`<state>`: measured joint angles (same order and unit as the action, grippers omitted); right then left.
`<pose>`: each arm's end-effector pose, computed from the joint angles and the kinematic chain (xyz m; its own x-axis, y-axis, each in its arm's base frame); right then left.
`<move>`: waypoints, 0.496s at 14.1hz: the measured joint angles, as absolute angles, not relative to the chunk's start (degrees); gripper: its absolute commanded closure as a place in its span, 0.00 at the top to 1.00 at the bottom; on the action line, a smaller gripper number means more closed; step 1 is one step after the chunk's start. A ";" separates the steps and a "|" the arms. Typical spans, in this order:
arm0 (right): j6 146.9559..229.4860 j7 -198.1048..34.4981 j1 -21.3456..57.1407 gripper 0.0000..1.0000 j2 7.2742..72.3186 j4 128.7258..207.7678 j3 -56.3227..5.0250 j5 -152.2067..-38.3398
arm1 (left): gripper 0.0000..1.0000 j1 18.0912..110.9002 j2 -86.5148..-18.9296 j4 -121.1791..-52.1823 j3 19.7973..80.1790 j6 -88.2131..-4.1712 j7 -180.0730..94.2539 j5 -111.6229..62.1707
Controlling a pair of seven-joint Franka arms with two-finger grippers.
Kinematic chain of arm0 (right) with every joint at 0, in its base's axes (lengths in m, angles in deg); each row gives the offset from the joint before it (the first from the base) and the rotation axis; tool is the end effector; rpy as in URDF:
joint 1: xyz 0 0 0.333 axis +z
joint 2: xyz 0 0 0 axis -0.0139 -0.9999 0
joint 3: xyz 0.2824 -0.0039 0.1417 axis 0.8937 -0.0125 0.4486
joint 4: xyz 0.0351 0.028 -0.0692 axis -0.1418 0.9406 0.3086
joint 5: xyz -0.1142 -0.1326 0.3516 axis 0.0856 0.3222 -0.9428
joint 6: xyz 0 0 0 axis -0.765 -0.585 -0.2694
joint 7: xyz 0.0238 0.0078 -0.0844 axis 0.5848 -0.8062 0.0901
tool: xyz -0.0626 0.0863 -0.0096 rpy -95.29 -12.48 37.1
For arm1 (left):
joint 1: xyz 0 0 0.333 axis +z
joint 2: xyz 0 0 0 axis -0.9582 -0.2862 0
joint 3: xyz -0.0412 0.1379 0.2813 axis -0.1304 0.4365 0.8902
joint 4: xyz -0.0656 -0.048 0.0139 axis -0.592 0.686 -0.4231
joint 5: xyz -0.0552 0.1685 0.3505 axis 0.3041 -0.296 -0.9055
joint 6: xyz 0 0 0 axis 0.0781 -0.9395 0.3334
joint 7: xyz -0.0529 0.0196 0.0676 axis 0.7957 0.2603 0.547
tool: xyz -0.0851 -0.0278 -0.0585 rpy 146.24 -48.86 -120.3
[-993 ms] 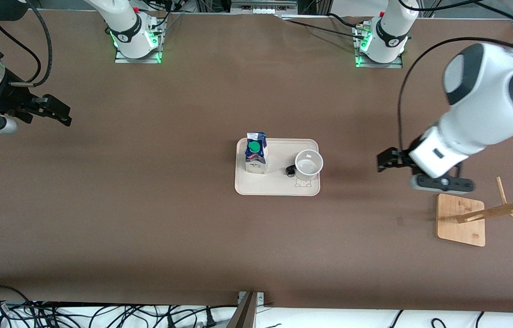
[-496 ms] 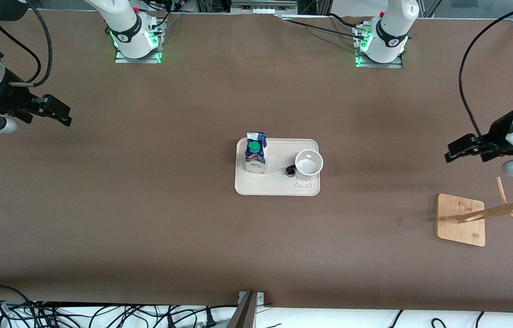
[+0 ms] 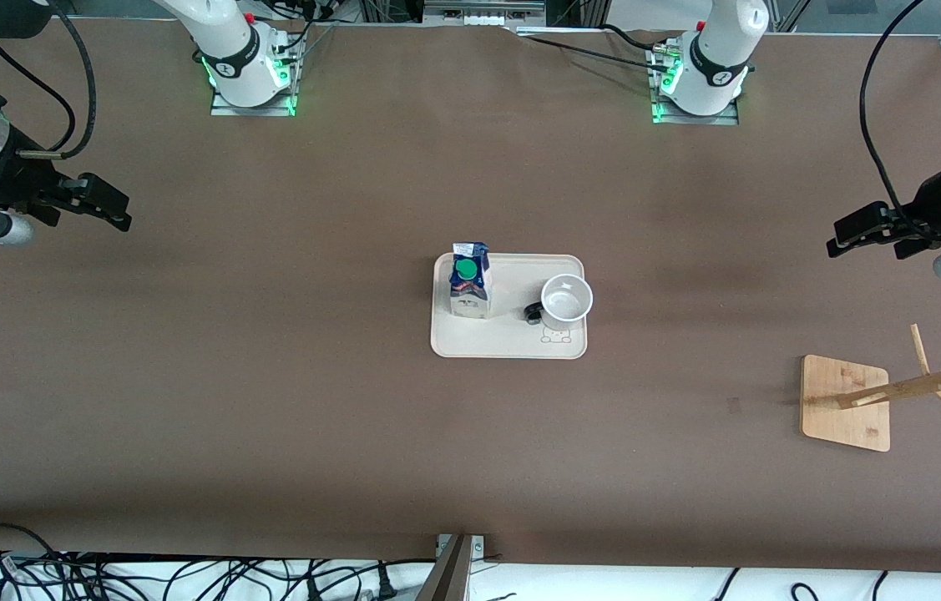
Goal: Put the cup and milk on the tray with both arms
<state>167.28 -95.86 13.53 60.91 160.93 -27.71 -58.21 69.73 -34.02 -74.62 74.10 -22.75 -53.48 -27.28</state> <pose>0.5710 0.0536 0.5955 0.9978 -0.0659 0.0108 -0.0660 -0.9978 0.0061 0.5955 0.0083 0.5820 0.9996 -0.0264 -0.0089 -0.0253 -0.9946 0.1004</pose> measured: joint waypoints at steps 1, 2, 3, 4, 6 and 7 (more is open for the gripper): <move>167.28 -95.86 13.54 1.00 60.91 160.93 -27.71 -58.21 | 1.00 69.81 -34.04 -74.84 74.82 -22.75 -55.80 -27.28; 167.28 -95.86 13.54 1.00 60.91 160.93 -27.71 -58.21 | 1.00 69.88 -34.04 -75.03 75.22 -22.76 -57.09 -27.56; 167.28 -95.86 13.54 1.00 60.91 160.93 -27.71 -58.21 | 1.00 69.85 -34.04 -75.14 75.31 -22.78 -57.88 -29.00; 167.28 -95.86 13.53 1.00 60.91 160.93 -27.71 -58.21 | 1.00 69.72 -34.04 -75.20 75.28 -22.78 -58.20 -30.54; 167.28 -95.86 13.54 1.00 60.91 160.93 -27.71 -58.21 | 1.00 69.55 -34.05 -75.31 75.19 -22.78 -58.27 -31.91; 167.28 -95.86 13.54 1.00 60.91 160.93 -27.71 -58.21 | 1.00 69.55 -34.04 -75.48 75.20 -22.79 -58.27 -32.04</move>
<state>167.28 -95.86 13.54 60.91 160.93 -27.71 -58.21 69.55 -34.04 -75.48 75.20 -22.79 -58.27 -32.04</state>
